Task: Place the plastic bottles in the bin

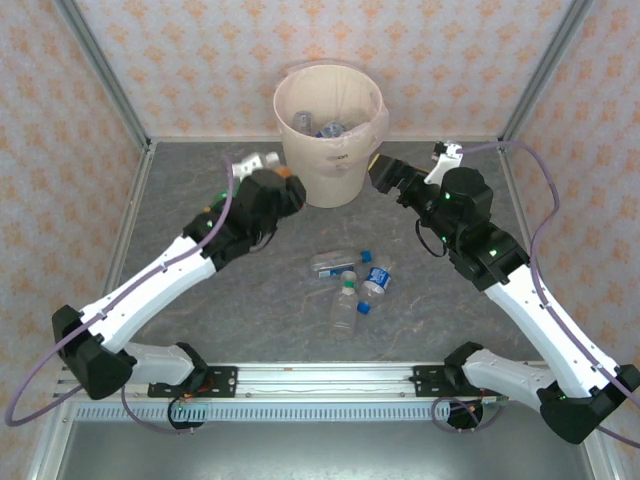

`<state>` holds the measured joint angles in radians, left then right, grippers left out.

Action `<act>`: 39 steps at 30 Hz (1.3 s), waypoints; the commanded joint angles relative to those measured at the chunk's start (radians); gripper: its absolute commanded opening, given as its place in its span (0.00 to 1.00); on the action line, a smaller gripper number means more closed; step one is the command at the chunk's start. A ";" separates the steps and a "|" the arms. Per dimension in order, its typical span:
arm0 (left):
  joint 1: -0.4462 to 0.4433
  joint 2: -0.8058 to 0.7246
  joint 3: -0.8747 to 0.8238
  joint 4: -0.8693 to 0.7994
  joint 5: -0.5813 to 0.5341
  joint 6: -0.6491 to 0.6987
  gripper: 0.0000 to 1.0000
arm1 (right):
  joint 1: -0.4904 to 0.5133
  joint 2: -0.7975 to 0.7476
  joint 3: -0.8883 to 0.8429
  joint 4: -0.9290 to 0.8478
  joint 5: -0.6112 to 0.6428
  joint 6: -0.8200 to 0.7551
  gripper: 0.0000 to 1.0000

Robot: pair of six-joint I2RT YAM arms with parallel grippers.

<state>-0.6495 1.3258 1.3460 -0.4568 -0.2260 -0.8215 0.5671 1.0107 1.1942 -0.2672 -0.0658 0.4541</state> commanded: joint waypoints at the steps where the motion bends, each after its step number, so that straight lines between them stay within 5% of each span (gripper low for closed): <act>1: 0.048 0.085 0.145 0.011 0.009 0.157 0.57 | 0.009 -0.001 0.048 -0.046 0.036 0.027 1.00; 20: 0.194 0.704 0.938 0.018 0.167 0.310 0.57 | 0.013 -0.040 0.053 -0.141 0.107 0.060 1.00; 25: 0.203 0.738 0.960 0.027 0.183 0.298 0.62 | 0.013 -0.038 0.059 -0.153 0.129 0.054 1.00; 30: 0.204 0.730 0.958 0.030 0.209 0.297 0.87 | 0.013 -0.025 0.064 -0.142 0.137 0.052 1.00; 39: 0.203 0.655 0.920 0.020 0.232 0.291 0.93 | 0.013 0.022 0.073 -0.128 0.129 0.055 1.00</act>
<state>-0.4450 2.0689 2.2688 -0.4320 -0.0135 -0.5289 0.5735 1.0252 1.2381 -0.4049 0.0425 0.5056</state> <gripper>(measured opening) 0.925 0.996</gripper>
